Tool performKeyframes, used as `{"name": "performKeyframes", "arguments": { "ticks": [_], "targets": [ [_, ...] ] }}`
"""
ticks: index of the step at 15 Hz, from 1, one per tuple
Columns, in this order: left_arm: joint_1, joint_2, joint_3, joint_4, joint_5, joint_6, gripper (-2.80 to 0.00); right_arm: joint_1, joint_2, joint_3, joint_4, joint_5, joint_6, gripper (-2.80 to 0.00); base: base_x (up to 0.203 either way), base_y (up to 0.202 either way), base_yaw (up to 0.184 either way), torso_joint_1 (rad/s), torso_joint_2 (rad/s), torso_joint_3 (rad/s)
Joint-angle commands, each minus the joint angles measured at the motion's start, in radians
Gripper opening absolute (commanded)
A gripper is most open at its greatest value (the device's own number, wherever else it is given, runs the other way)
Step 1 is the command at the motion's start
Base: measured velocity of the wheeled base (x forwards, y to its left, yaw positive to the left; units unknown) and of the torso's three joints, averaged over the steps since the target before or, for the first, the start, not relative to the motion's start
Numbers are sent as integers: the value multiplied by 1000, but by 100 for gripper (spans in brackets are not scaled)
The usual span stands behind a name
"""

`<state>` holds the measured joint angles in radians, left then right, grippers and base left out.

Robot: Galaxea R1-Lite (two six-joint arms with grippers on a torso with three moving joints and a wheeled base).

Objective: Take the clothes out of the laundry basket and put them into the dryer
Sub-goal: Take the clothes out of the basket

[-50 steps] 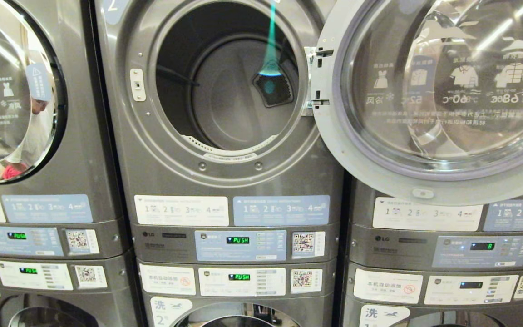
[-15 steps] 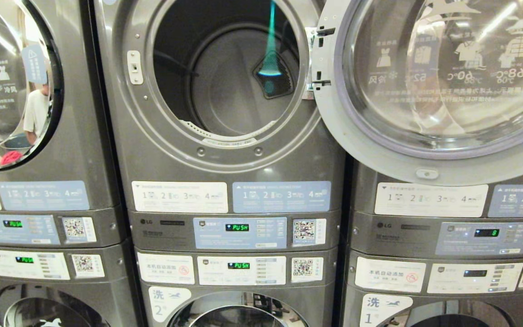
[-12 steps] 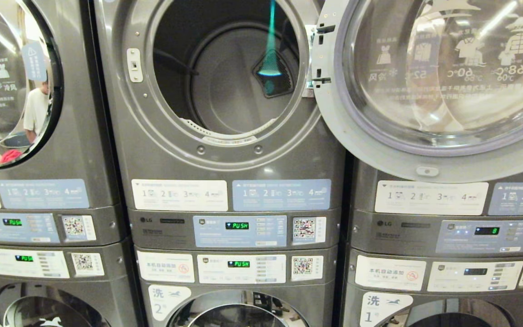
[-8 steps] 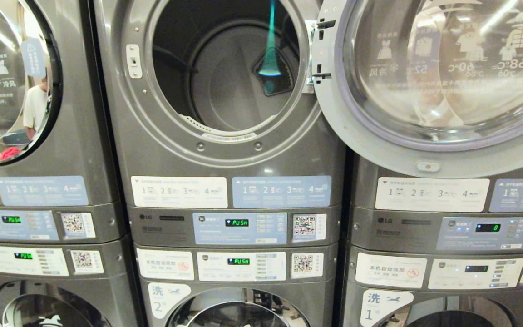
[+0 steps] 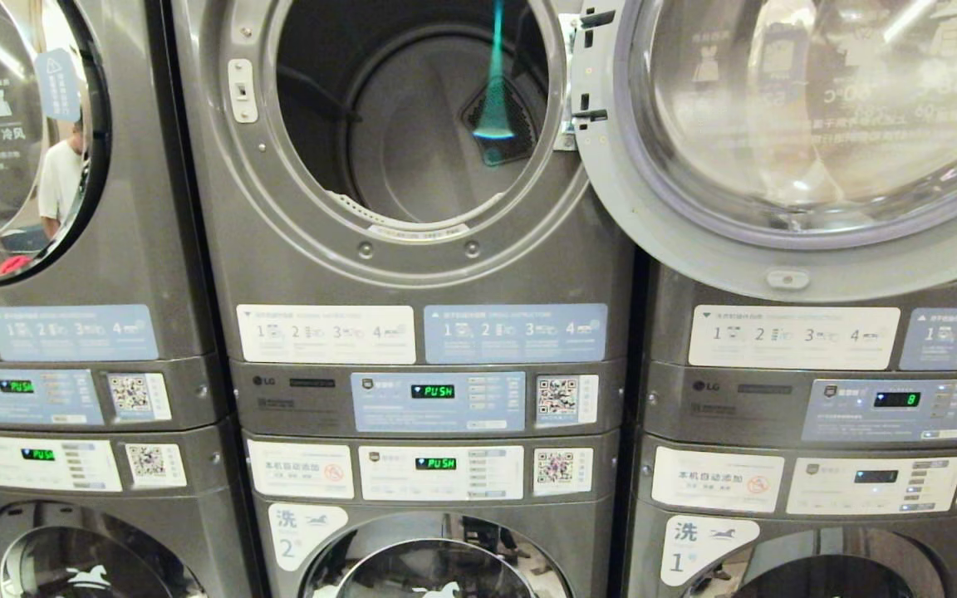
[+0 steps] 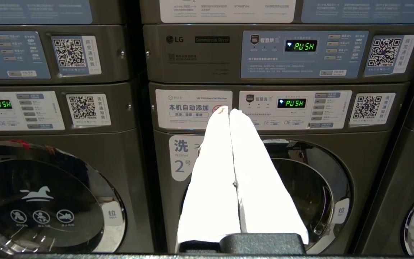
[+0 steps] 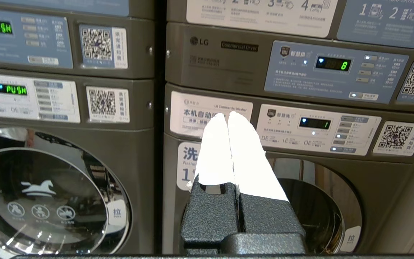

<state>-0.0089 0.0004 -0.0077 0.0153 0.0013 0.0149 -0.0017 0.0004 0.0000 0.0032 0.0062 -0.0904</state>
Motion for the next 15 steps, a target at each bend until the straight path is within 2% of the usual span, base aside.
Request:
{"name": "performKeyframes", "arguments": {
  "ticks": [1, 15],
  "targets": [
    [1, 0, 0, 0, 0, 0, -280, 0, -2, 2, 0, 0, -2, -280, 0, 0, 0, -136, 310, 166],
    [1, 0, 0, 0, 0, 0, -280, 0, -2, 2, 3, 3, -3, -280, 0, 0, 0, -144, 332, 185]
  ]
}}
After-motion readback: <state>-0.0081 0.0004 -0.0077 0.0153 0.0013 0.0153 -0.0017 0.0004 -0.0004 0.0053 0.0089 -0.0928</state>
